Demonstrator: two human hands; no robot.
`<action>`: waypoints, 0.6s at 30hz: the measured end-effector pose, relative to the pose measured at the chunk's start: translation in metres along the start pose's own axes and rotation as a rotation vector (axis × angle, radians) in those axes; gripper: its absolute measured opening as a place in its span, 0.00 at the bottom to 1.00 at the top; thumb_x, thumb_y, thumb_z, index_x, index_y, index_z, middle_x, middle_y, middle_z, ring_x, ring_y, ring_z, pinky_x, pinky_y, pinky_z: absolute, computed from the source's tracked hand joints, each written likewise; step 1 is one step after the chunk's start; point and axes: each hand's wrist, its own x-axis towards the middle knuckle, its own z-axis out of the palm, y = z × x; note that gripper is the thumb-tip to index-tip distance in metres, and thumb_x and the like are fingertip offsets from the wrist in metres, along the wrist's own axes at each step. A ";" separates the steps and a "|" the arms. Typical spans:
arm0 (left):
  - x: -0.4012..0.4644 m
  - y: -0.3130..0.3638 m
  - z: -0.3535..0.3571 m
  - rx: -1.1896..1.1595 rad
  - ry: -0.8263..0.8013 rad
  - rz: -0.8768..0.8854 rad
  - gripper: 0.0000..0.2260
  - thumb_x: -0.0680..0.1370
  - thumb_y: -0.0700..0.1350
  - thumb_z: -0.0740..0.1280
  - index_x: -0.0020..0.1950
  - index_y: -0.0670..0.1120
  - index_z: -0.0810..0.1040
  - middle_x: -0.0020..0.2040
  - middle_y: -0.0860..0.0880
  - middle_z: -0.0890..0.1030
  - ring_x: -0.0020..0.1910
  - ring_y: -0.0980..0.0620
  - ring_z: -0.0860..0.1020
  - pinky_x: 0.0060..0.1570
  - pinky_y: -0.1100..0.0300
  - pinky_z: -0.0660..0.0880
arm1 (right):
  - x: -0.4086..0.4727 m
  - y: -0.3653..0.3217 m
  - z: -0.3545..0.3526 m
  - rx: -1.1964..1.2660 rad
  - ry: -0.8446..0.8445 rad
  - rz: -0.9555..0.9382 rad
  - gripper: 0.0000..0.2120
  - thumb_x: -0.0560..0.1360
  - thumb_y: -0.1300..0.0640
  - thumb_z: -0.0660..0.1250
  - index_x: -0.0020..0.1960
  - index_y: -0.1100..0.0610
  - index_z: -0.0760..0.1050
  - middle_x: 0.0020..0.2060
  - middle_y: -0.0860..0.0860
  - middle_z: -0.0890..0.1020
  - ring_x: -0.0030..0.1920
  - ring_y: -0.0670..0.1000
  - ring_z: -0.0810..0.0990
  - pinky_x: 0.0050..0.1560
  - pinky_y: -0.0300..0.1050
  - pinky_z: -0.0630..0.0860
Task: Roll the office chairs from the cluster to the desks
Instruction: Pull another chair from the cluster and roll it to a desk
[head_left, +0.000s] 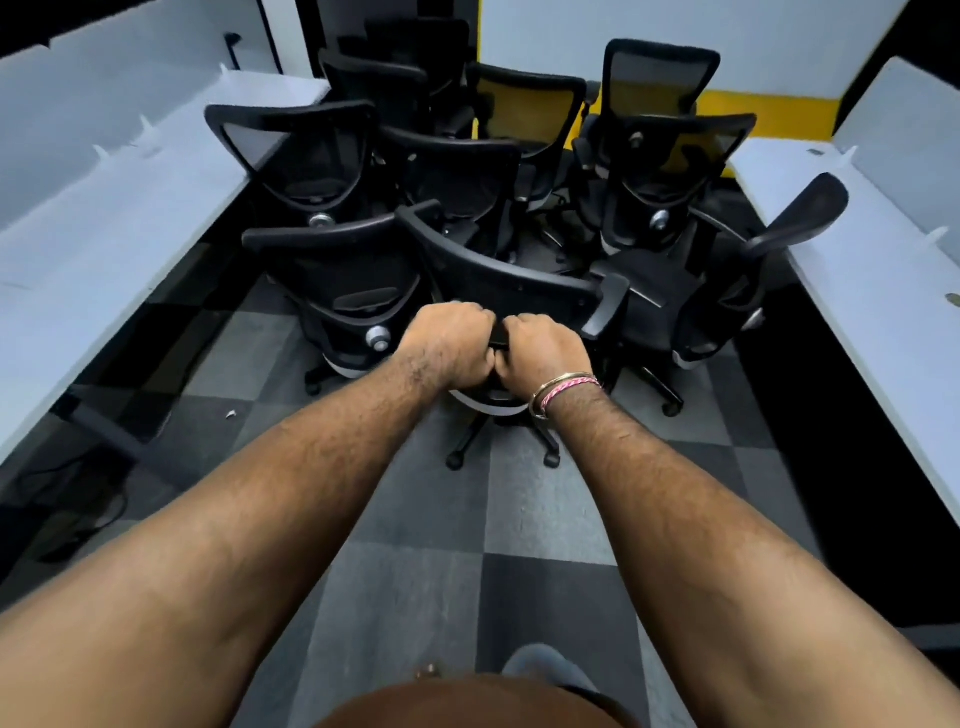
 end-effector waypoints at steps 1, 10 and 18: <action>0.015 -0.009 0.005 0.004 -0.011 0.006 0.13 0.77 0.55 0.64 0.56 0.50 0.79 0.54 0.51 0.82 0.54 0.47 0.82 0.47 0.53 0.75 | 0.016 0.003 0.005 -0.006 0.000 0.001 0.13 0.75 0.46 0.64 0.52 0.54 0.76 0.48 0.51 0.81 0.50 0.54 0.80 0.43 0.47 0.73; 0.161 -0.071 0.058 -0.006 -0.035 0.024 0.13 0.75 0.55 0.66 0.56 0.51 0.80 0.52 0.51 0.84 0.51 0.46 0.82 0.47 0.51 0.78 | 0.162 0.046 0.059 -0.026 -0.022 0.005 0.14 0.75 0.47 0.65 0.54 0.55 0.77 0.49 0.52 0.81 0.52 0.55 0.80 0.47 0.48 0.74; 0.238 -0.121 0.095 0.003 -0.141 0.065 0.15 0.73 0.59 0.68 0.53 0.50 0.80 0.51 0.52 0.83 0.51 0.48 0.82 0.55 0.48 0.80 | 0.246 0.058 0.113 0.042 -0.117 0.024 0.16 0.73 0.46 0.68 0.55 0.55 0.76 0.51 0.51 0.81 0.54 0.55 0.80 0.48 0.48 0.76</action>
